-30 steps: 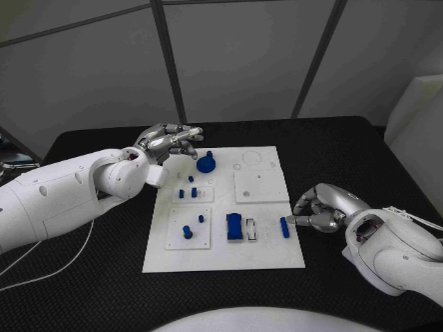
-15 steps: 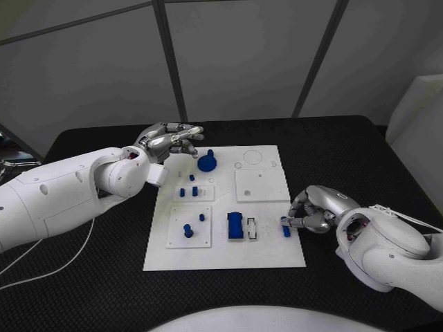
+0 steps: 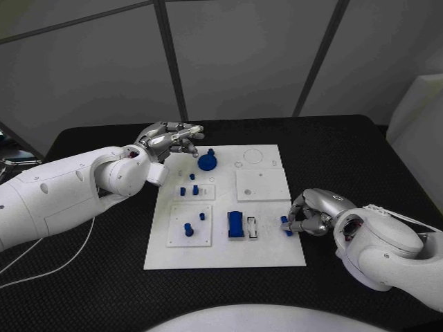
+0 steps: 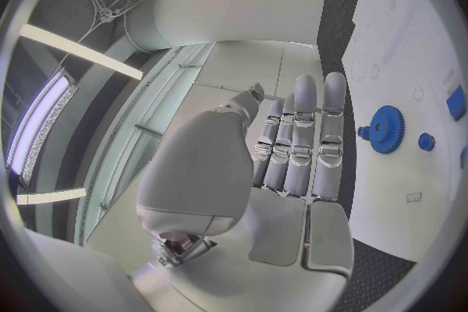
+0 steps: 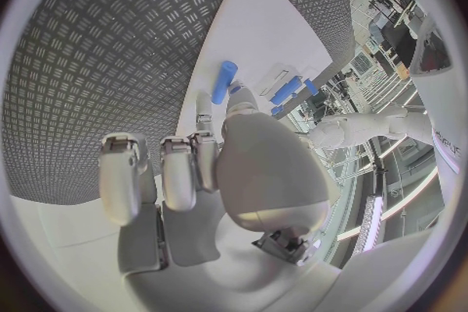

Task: Assemble the parts on the task board

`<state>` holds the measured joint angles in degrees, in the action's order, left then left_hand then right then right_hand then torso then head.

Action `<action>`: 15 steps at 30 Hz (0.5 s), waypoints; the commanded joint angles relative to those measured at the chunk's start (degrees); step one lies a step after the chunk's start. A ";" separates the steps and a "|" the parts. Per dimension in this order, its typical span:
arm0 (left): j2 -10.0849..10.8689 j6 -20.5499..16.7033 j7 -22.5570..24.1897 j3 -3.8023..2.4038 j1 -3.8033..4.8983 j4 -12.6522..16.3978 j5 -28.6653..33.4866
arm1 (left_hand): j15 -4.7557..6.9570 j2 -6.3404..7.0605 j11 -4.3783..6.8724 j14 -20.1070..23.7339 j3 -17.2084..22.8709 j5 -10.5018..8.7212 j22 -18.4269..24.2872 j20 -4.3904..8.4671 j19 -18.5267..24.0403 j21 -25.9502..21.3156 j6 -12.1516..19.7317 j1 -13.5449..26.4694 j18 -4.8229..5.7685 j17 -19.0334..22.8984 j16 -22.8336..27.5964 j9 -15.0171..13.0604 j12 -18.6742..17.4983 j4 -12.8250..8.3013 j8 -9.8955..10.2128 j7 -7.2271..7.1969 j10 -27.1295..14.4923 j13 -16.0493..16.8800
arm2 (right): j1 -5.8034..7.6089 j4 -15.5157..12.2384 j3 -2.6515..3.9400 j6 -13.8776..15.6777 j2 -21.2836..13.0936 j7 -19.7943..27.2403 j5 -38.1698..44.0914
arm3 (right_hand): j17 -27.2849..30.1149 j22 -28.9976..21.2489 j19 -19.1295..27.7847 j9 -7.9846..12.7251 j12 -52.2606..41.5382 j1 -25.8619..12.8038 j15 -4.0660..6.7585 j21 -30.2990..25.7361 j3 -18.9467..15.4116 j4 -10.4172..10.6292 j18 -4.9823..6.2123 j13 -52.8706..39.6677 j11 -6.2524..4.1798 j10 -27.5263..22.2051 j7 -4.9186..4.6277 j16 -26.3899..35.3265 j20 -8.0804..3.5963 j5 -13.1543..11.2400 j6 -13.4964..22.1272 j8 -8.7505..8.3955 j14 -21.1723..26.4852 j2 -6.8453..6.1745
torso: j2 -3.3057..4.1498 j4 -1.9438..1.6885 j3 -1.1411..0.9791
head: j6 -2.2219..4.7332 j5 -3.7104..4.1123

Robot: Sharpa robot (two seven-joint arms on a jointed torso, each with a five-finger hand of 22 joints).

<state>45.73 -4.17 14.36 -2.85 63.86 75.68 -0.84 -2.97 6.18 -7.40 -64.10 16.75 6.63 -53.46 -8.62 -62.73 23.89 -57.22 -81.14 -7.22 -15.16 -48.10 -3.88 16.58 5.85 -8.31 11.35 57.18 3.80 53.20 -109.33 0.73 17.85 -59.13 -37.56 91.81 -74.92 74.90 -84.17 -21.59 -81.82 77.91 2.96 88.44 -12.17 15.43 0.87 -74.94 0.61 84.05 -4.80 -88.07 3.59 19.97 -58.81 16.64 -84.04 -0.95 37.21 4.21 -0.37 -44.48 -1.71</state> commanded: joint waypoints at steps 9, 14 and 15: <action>0.02 0.72 0.34 -0.05 0.05 0.08 -0.07 | 0.06 -0.38 -0.10 0.36 -0.06 0.06 0.05 0.06 0.49 -0.16 0.34 -0.04 -3.17 0.05 0.37 0.02 0.21 -0.40 -0.23 -0.10 -0.45 0.06 | -0.20 0.66 -0.19 -4.23 1.35 -0.46 2.83 | -11.95 14.07 -4.65 0.01 -0.11 1.89 0.40 0.17 0.14 -0.63 -0.43 -9.32 -0.50 2.67 0.31 -0.30 -0.29 0.03 -1.03 -0.45 -5.29 0.51 | 0.02 0.04 0.00 | 0.01 -0.02; 0.07 0.77 0.27 -0.05 0.05 0.10 -0.07 | 0.06 -0.38 -0.10 0.36 -0.06 0.06 0.05 0.06 0.49 -0.16 0.34 -0.04 -3.17 0.05 0.37 0.02 0.21 -0.40 -0.23 -0.10 -0.45 0.06 | -0.36 0.86 -0.32 -7.31 1.99 -0.56 5.19 | -12.13 14.04 -4.61 -0.03 -0.12 6.18 0.77 0.12 2.36 -2.94 -0.41 -9.41 -0.86 2.67 0.66 -0.39 -0.66 -4.39 -1.78 -1.04 -5.33 1.81 | 0.03 -0.01 0.02 | -0.11 -0.04; 0.09 0.77 0.26 -0.05 0.05 0.11 -0.07 | 0.06 -0.38 -0.10 0.36 -0.06 0.06 0.05 0.06 0.49 -0.16 0.34 -0.04 -3.17 0.05 0.37 0.02 0.21 -0.40 -0.23 -0.10 -0.45 0.06 | -0.38 0.86 -0.41 -8.06 2.04 -0.59 5.65 | -12.16 14.02 -4.59 -0.03 -0.10 6.63 0.79 0.09 2.68 -3.23 -0.41 -9.41 -0.89 2.66 0.69 -0.40 -0.70 -4.81 -1.92 -1.14 -5.33 1.86 | 0.02 0.02 0.02 | -0.15 -0.06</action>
<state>45.79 -4.13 14.35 -2.85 63.84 75.69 -0.85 -2.97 6.18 -7.40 -64.10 16.75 6.63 -53.46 -8.62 -62.73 23.89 -57.22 -81.14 -7.21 -15.17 -48.10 -3.88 16.58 5.85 -8.30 11.35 57.18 3.80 53.24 -108.77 0.82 15.00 -57.18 -37.65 95.25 -74.92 74.90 -83.95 -21.71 -82.33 83.25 3.39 88.45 -9.81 12.59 0.86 -75.34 0.10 84.13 -4.06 -88.16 3.37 15.63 -60.34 15.90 -84.05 0.12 37.23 4.25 -0.36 -44.56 -1.75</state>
